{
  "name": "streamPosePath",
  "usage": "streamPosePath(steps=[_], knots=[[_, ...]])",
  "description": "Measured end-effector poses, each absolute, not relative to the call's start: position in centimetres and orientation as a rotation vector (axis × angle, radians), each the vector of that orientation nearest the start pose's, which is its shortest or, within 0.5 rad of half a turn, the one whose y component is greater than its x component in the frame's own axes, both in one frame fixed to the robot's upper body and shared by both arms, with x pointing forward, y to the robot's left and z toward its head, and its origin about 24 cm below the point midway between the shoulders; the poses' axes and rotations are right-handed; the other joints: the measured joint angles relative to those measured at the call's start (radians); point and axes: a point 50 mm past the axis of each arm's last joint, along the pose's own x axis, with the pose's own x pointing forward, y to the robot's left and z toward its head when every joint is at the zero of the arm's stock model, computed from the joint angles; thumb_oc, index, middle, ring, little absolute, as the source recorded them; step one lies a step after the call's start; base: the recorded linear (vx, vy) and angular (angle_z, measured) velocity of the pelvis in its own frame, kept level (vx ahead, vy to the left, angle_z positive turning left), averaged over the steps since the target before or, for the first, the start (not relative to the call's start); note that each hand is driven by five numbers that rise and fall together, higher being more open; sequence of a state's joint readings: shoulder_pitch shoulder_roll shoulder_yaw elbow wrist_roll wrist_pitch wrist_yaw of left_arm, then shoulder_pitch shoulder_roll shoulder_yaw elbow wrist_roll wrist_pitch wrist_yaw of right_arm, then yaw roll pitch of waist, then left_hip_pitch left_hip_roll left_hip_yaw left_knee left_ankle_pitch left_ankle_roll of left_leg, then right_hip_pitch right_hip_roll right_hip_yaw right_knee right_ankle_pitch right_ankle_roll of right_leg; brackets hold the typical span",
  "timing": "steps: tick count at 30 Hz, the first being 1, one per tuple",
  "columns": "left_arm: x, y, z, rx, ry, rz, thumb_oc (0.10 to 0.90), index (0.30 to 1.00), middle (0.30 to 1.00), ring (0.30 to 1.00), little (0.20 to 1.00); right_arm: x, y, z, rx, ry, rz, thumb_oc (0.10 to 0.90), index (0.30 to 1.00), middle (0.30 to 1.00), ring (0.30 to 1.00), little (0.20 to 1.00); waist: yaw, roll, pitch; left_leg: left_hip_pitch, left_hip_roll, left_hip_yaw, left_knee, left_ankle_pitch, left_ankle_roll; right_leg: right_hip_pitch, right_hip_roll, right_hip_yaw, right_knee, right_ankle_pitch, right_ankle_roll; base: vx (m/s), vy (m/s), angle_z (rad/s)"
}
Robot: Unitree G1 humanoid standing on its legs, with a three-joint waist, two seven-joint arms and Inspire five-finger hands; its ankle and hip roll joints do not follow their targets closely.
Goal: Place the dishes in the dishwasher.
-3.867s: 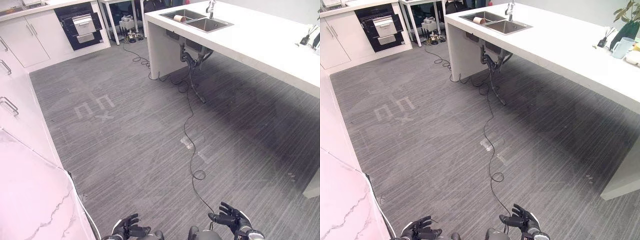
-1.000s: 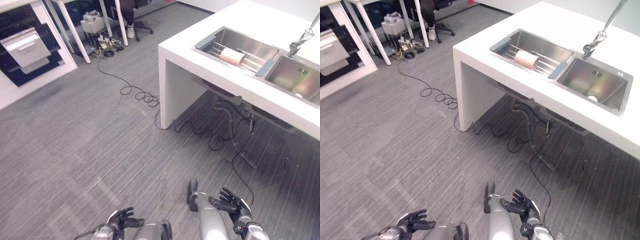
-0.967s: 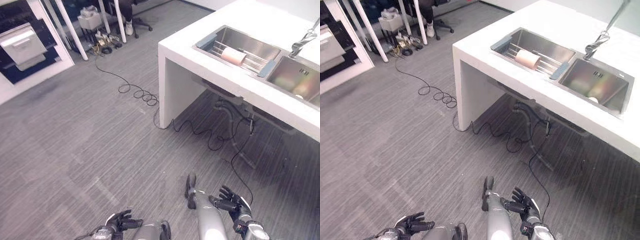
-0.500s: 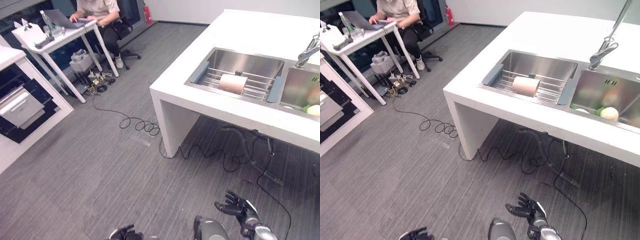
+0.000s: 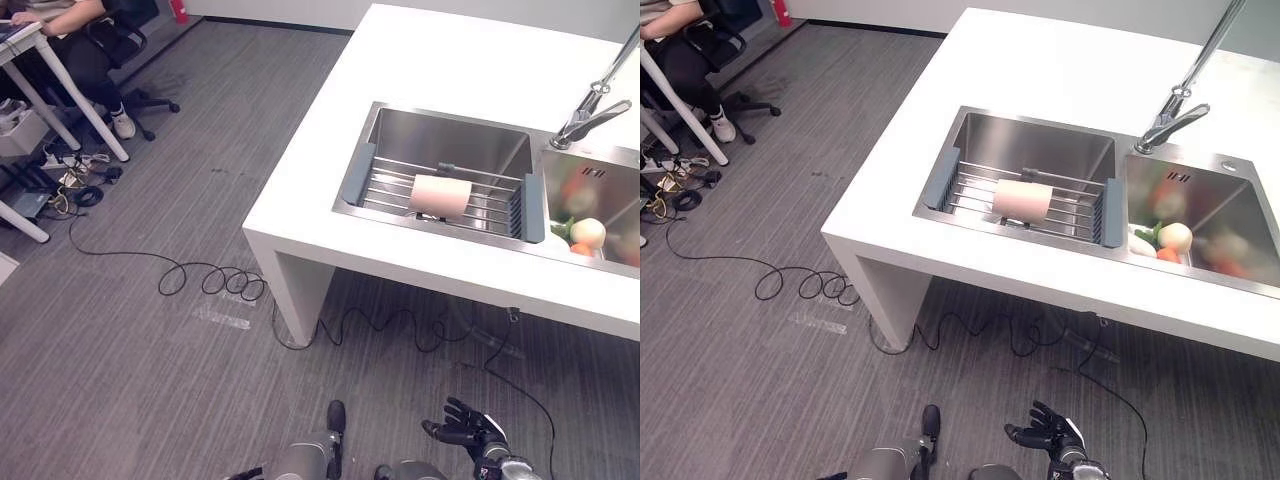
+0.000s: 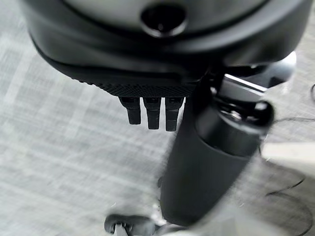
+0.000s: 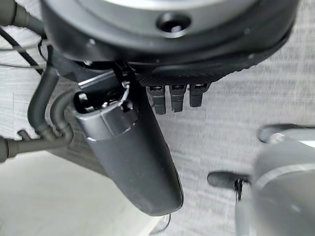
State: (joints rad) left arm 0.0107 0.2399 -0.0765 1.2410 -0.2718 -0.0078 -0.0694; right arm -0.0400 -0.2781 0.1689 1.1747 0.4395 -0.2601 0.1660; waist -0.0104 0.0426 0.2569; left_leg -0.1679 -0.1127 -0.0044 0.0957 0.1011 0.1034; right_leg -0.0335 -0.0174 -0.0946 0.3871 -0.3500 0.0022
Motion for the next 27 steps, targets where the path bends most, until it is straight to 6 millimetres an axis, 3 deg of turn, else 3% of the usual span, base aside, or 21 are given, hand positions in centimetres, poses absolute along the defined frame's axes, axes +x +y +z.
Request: streamPosePath(steps=[1, 4, 6, 7, 9, 11, 12, 13, 14, 15, 17, 19, 20, 22, 23, 25, 27], knots=[[8.8, 23.7, -16.1, -0.018, 1.202, 0.186, 0.8, 0.9, 0.9, 0.9, 0.9, 13.8, -23.6, -13.8, 0.074, 0.852, -0.091, 0.8, 0.9, 0.9, 0.9, 0.9, 0.002, 0.008, -0.001, -0.002, -0.002, 0.004, 0.001, -0.011, 0.014, -0.009, 0.0, -0.005, -0.013, 0.033, -0.003, 0.07, 0.109, -0.01], [9.0, 23.7, -16.0, -0.007, 1.202, 0.168, 0.8, 0.9, 0.9, 0.9, 0.9, 15.2, -22.8, -13.6, 0.094, 0.82, -0.092, 0.8, 0.9, 0.9, 0.9, 0.9, -0.004, 0.008, -0.001, -0.005, 0.001, 0.05, 0.003, -0.03, 0.001, 0.006, -0.028, -0.035, -0.079, 0.113, -0.012, 0.06, 0.057, -0.18], [8.6, 23.7, -16.1, -0.009, 1.215, 0.169, 0.8, 0.9, 0.9, 0.9, 0.9, 15.3, -22.5, -13.6, 0.1, 0.819, -0.091, 0.8, 0.9, 0.9, 0.9, 0.9, -0.003, 0.002, -0.003, -0.003, 0.006, 0.061, 0.019, -0.044, 0.019, 0.021, -0.034, -0.052, -0.091, 0.11, 0.004, 0.07, 0.069, -0.2], [8.8, 23.8, -16.1, -0.007, 1.21, 0.168, 0.8, 0.9, 0.9, 0.9, 0.9, 15.1, -22.4, -13.7, 0.105, 0.823, -0.095, 0.8, 0.9, 0.9, 0.9, 0.9, 0.0, -0.008, -0.001, -0.001, 0.01, 0.077, 0.039, -0.056, 0.036, 0.023, -0.041, -0.066, -0.08, 0.148, 0.044, 0.02, 0.047, -0.45], [8.3, 23.6, -16.2, 0.004, 1.236, 0.157, 0.8, 0.9, 0.9, 0.9, 0.9, 16.1, -22.3, -13.3, 0.094, 0.803, -0.093, 0.8, 0.9, 0.9, 0.9, 0.9, 0.014, -0.002, 0.024, 0.003, 0.047, 0.116, 0.085, -0.088, 0.065, -0.084, -0.056, -0.099, 0.174, 0.161, 0.077, 0.03, -0.005, -0.59], [8.0, 23.7, -16.3, 0.013, 1.247, 0.159, 0.8, 0.9, 0.9, 0.9, 0.9, 15.9, -22.7, -13.3, 0.085, 0.799, -0.103, 0.8, 0.9, 0.9, 0.9, 0.9, 0.008, -0.007, 0.026, 0.028, 0.044, 0.121, 0.09, -0.105, 0.06, -0.157, -0.093, -0.107, 0.321, 0.155, 0.091, 0.06, -0.117, -0.17], [8.1, 23.7, -16.3, 0.016, 1.245, 0.155, 0.8, 0.9, 0.9, 0.9, 0.9, 15.7, -23.0, -13.3, 0.079, 0.805, -0.11, 0.8, 0.9, 0.9, 0.9, 0.9, 0.012, -0.003, 0.03, 0.033, 0.047, 0.122, 0.073, -0.106, 0.055, -0.179, -0.106, -0.111, 0.329, 0.157, 0.092, 0.08, -0.316, -0.06], [8.4, 24.1, -16.1, 0.009, 1.233, 0.17, 0.8, 0.9, 0.9, 0.9, 0.9, 15.4, -23.1, -13.5, 0.097, 0.814, -0.131, 0.8, 0.9, 0.9, 0.9, 0.9, 0.002, -0.046, 0.023, 0.044, 0.005, 0.133, 0.091, -0.143, -0.024, -0.195, -0.192, -0.151, 0.129, 0.204, 0.082, 0.06, -0.326, 0.04], [8.8, 24.3, -16.0, 0.0, 1.22, 0.181, 0.8, 0.9, 0.9, 0.9, 0.9, 15.1, -23.6, -13.5, 0.095, 0.818, -0.144, 0.8, 0.9, 0.9, 0.9, 0.9, -0.013, -0.048, 0.026, -0.013, 0.013, 0.134, 0.333, -0.213, 0.016, -0.207, -0.225, -0.139, 0.06, 0.222, 0.115, 0.11, -0.501, -0.56], [7.9, 23.8, -16.3, -0.022, 1.251, 0.2, 0.8, 0.9, 0.9, 0.9, 0.9, 15.6, -24.6, -13.0, 0.065, 0.811, -0.159, 0.8, 0.9, 0.9, 0.9, 0.9, 0.01, -0.001, 0.054, 0.026, 0.052, 0.132, 0.417, -0.408, 0.027, -0.236, -0.239, -0.093, 0.0, 0.262, 0.148, 0.11, -0.445, -0.62], [7.6, 23.4, -16.5, -0.046, 1.254, 0.207, 0.8, 0.9, 0.9, 0.9, 0.9, 14.8, -24.9, -13.3, 0.071, 0.844, -0.176, 0.8, 0.9, 0.9, 0.9, 0.9, -0.013, 0.033, 0.048, 0.011, 0.065, 0.105, 0.411, -0.398, 0.014, -0.234, -0.224, -0.105, -0.017, 0.28, 0.114, 0.11, -0.401, -0.15], [7.8, 23.7, -16.3, -0.08, 1.226, 0.257, 0.8, 0.9, 0.9, 0.9, 0.9, 14.5, -24.5, -13.6, 0.102, 0.863, -0.176, 0.8, 0.9, 0.9, 0.9, 0.9, -0.012, 0.025, 0.041, 0.037, 0.071, 0.107, 0.35, -0.358, 0.014, -0.198, -0.197, -0.118, -0.036, 0.28, 0.111, 0.12, -0.467, 0.1], [7.3, 23.9, -16.4, -0.099, 1.238, 0.283, 0.8, 0.9, 0.9, 0.9, 0.9, 13.9, -23.6, -14.2, 0.116, 0.903, -0.141, 0.8, 0.9, 0.9, 0.9, 0.9, -0.009, -0.004, 0.025, 0.078, 0.085, 0.102, 0.29, -0.331, -0.01, -0.094, -0.136, -0.122, -0.104, 0.288, 0.065, 0.1, -0.4, -0.03], [7.3, 23.8, -16.4, -0.099, 1.242, 0.281, 0.8, 0.9, 0.9, 0.9, 0.9, 13.9, -23.1, -14.3, 0.119, 0.91, -0.123, 0.8, 0.9, 0.9, 0.9, 0.9, -0.008, -0.021, 0.02, 0.112, 0.103, 0.097, 0.252, -0.312, -0.037, -0.073, -0.119, -0.137, -0.122, 0.304, 0.055, 0.09, -0.371, -0.09], [6.8, 23.9, -16.5, -0.096, 1.26, 0.304, 0.8, 0.9, 0.9, 0.9, 0.9, 13.9, -22.9, -14.4, 0.121, 0.923, -0.119, 0.8, 0.9, 0.9, 0.9, 0.9, -0.003, -0.036, 0.011, 0.159, 0.118, 0.107, 0.187, -0.29, -0.073, -0.066, -0.096, -0.135, -0.1, 0.268, 0.026, 0.1, -0.338, -0.2], [6.2, 24.2, -16.5, -0.089, 1.273, 0.316, 0.8, 0.9, 0.9, 0.9, 0.9, 13.4, -23.2, -14.5, 0.115, 0.936, -0.129, 0.8, 0.9, 0.9, 0.9, 0.9, 0.004, -0.052, -0.002, 0.193, 0.127, 0.11, 0.147, -0.269, -0.108, -0.073, -0.093, -0.124, -0.069, 0.229, -0.002, 0.08, -0.204, -0.13], [6.4, 24.4, -16.4, -0.09, 1.263, 0.327, 0.8, 0.9, 0.9, 0.9, 0.9, 13.0, -23.8, -14.5, 0.105, 0.947, -0.152, 0.8, 0.9, 0.9, 0.9, 0.9, 0.023, -0.068, -0.007, 0.169, 0.13, 0.108, 0.19, -0.225, -0.158, -0.082, -0.092, -0.118, -0.044, 0.2, -0.036, 0.07, -0.074, -0.01]])
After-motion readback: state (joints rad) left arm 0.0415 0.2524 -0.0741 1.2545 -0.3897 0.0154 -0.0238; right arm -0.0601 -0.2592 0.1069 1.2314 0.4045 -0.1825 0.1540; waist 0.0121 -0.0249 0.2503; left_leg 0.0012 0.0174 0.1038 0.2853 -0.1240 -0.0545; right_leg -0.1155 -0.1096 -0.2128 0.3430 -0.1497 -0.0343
